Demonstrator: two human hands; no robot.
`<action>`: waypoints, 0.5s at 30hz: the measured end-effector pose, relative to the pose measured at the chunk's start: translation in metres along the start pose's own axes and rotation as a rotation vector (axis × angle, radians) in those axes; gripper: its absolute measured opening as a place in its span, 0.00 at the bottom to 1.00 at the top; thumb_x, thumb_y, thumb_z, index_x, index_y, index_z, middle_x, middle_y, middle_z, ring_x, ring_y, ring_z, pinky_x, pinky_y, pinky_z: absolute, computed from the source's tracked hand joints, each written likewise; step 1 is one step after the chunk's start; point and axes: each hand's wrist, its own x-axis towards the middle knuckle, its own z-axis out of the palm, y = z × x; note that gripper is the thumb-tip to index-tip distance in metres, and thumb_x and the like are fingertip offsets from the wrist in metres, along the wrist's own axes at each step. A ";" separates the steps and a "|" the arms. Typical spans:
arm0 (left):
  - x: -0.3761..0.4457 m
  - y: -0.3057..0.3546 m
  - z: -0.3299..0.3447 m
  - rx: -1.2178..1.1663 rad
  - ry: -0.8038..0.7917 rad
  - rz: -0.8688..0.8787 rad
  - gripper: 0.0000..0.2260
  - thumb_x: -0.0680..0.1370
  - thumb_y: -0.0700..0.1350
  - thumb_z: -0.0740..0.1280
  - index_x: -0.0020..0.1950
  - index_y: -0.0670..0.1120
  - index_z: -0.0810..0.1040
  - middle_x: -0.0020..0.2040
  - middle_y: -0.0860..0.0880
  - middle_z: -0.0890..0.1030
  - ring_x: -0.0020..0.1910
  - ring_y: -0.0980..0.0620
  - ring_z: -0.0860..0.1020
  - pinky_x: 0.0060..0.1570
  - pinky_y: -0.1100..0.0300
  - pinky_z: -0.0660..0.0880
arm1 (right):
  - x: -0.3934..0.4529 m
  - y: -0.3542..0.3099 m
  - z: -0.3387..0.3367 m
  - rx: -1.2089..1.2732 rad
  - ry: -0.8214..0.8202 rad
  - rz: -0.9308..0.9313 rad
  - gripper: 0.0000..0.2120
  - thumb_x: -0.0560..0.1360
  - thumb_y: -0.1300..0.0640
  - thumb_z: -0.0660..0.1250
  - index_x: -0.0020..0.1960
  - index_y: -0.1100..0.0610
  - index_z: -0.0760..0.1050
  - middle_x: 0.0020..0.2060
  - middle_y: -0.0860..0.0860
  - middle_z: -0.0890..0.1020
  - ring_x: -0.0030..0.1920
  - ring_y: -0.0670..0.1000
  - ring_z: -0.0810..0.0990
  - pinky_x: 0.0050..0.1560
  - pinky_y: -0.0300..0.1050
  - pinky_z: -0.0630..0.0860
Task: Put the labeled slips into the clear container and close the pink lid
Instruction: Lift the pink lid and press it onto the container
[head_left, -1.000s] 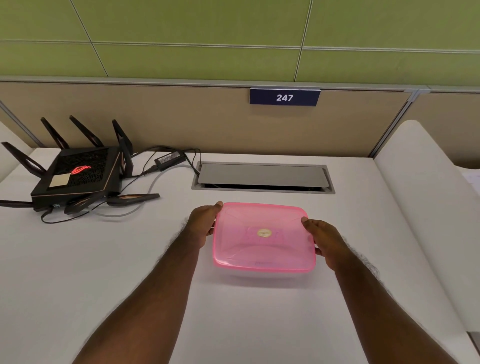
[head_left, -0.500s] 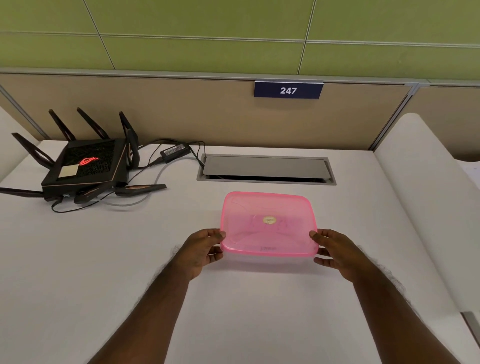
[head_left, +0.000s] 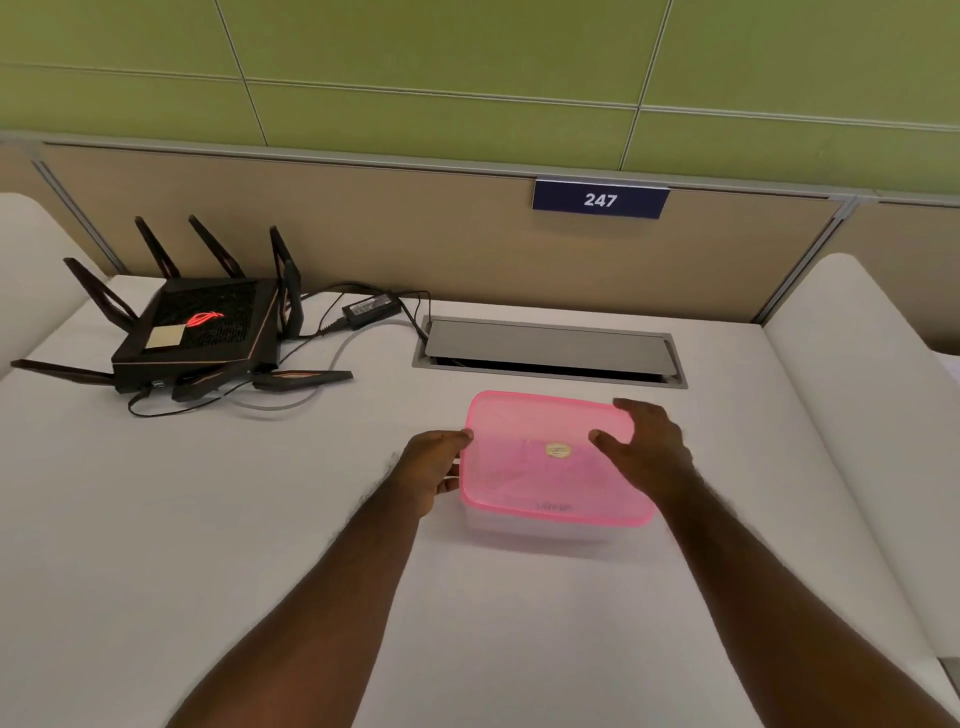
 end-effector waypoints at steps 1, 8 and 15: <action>0.005 0.004 0.004 0.005 0.021 0.005 0.10 0.78 0.47 0.67 0.54 0.42 0.79 0.49 0.43 0.82 0.43 0.45 0.79 0.43 0.55 0.77 | 0.008 -0.019 0.003 -0.057 -0.019 -0.121 0.28 0.74 0.39 0.66 0.71 0.47 0.67 0.71 0.50 0.70 0.71 0.56 0.66 0.67 0.58 0.65; 0.035 0.018 0.020 0.071 0.151 0.012 0.13 0.77 0.51 0.68 0.53 0.42 0.78 0.52 0.43 0.81 0.50 0.43 0.78 0.48 0.53 0.78 | 0.069 -0.131 0.048 -0.228 -0.488 -0.442 0.24 0.81 0.43 0.52 0.57 0.60 0.79 0.55 0.57 0.80 0.57 0.56 0.76 0.58 0.49 0.70; 0.047 0.025 0.024 0.071 0.143 -0.020 0.14 0.75 0.53 0.70 0.39 0.43 0.79 0.39 0.44 0.80 0.37 0.46 0.76 0.38 0.57 0.72 | 0.103 -0.138 0.044 -0.208 -0.694 -0.298 0.26 0.76 0.35 0.60 0.55 0.57 0.81 0.49 0.54 0.83 0.51 0.53 0.81 0.51 0.46 0.74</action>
